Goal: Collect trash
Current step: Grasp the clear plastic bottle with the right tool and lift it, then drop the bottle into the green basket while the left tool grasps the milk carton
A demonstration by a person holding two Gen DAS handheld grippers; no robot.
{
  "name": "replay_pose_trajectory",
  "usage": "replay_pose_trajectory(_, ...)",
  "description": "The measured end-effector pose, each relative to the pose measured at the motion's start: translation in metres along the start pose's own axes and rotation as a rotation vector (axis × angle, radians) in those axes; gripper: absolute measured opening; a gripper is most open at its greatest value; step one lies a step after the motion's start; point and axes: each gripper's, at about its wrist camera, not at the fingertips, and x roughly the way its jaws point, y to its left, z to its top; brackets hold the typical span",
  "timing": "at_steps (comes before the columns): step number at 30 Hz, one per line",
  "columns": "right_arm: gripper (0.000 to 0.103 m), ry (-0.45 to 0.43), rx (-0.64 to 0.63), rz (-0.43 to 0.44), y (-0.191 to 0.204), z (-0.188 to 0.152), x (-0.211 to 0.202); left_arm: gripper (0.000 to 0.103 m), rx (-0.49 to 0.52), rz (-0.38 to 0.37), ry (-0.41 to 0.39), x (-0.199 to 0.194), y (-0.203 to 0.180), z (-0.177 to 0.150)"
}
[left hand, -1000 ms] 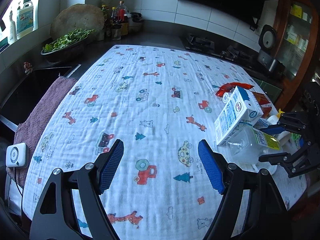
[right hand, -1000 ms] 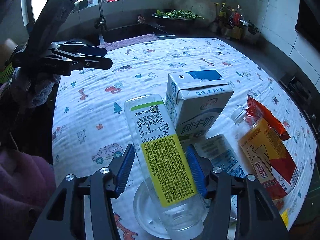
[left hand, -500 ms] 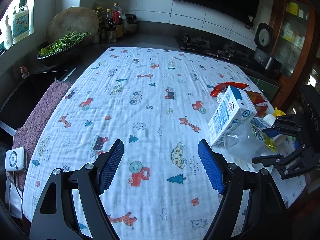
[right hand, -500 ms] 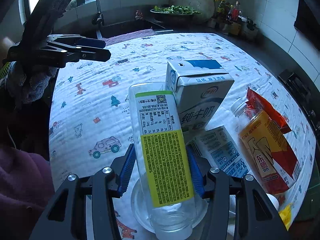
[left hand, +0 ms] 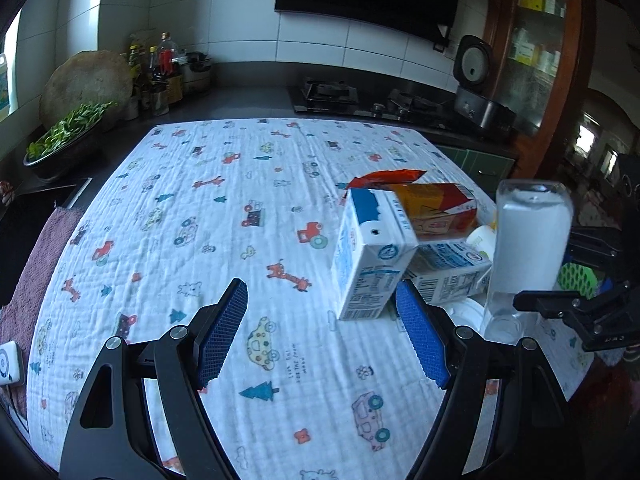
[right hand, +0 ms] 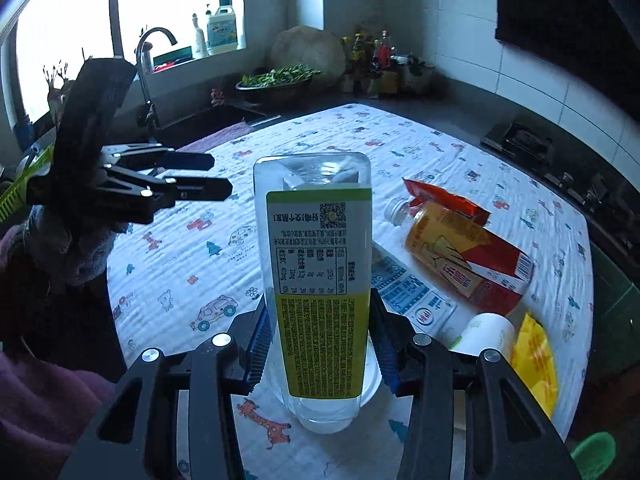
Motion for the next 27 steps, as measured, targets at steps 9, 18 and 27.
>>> replay_pose_trajectory(9, 0.044, -0.108, 0.156, -0.134, -0.024, -0.023, -0.064, 0.076, 0.07, 0.016, 0.015, 0.051, -0.037, 0.004)
replay_pose_trajectory(18, 0.044, -0.141, 0.291, -0.325, -0.059, -0.059, -0.12, 0.048, 0.034, 0.027, 0.054, 0.085, -0.04, 0.011)
replay_pose_trajectory(27, 0.044, -0.134, 0.435, -0.507, -0.098, -0.108, -0.158, 0.041, 0.016, 0.046, 0.017, 0.066, -0.028, 0.016)
